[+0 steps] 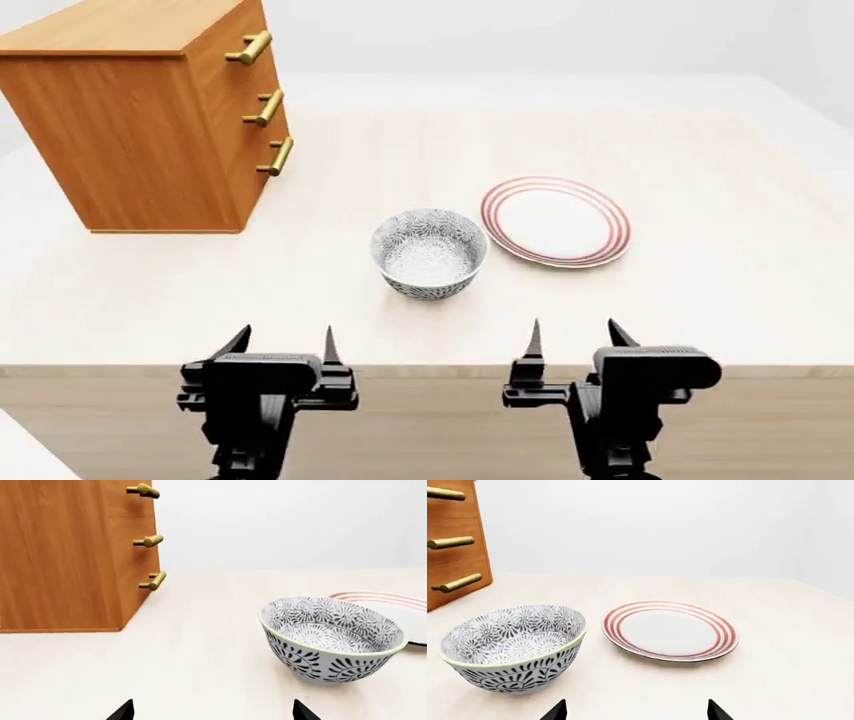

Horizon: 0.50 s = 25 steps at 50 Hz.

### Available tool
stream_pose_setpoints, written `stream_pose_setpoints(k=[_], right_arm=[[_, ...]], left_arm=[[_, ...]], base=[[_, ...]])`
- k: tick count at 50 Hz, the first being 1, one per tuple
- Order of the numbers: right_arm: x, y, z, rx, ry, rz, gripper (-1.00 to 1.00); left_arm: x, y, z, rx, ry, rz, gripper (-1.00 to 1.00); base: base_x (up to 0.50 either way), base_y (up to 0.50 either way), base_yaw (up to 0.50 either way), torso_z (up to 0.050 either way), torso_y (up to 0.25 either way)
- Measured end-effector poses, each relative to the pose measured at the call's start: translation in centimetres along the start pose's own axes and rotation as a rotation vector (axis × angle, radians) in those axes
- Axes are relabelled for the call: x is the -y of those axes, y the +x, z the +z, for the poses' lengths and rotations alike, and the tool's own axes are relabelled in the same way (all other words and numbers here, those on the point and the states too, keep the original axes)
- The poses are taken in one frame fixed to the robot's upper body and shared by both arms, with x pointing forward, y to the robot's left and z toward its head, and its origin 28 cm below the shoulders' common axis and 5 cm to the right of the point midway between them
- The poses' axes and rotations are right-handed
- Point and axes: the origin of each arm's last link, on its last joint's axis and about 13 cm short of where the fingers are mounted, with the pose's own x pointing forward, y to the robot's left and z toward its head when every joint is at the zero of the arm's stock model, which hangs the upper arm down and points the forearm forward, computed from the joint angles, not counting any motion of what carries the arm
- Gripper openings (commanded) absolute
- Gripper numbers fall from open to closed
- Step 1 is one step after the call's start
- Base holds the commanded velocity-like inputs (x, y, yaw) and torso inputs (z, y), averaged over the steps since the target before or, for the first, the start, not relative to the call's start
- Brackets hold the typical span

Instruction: Open the bottom drawer of the cabinet.

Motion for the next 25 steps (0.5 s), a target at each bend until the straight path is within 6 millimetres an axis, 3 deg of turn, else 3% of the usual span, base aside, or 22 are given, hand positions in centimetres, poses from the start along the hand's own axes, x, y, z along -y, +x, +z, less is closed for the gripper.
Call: stream_pose_setpoints(k=[3,8,25], right_arm=[[0.3,0.6,1.9,0.016,-0.004,0.002,1.00],[0.6,1.0,3.7,0.027,-0.002,0.008,1.00],[0.9,1.4,5.5,0.026,0.005,0.024,1.00]], left_arm=[[-0.1,0.8,1.6,0.014,0.008,-0.005,1.00],[-0.1,1.5,3.0,0.025,0.014,-0.014,1.00],[-0.1,2.3,4.4,0.035,0.028,-0.033,1.00]], base=[[0.09,0.00,0.00,0.000,0.000],[0.50,0.00,0.00,0.000,0.000],[0.50,0.00,0.00,0.000,0.000]])
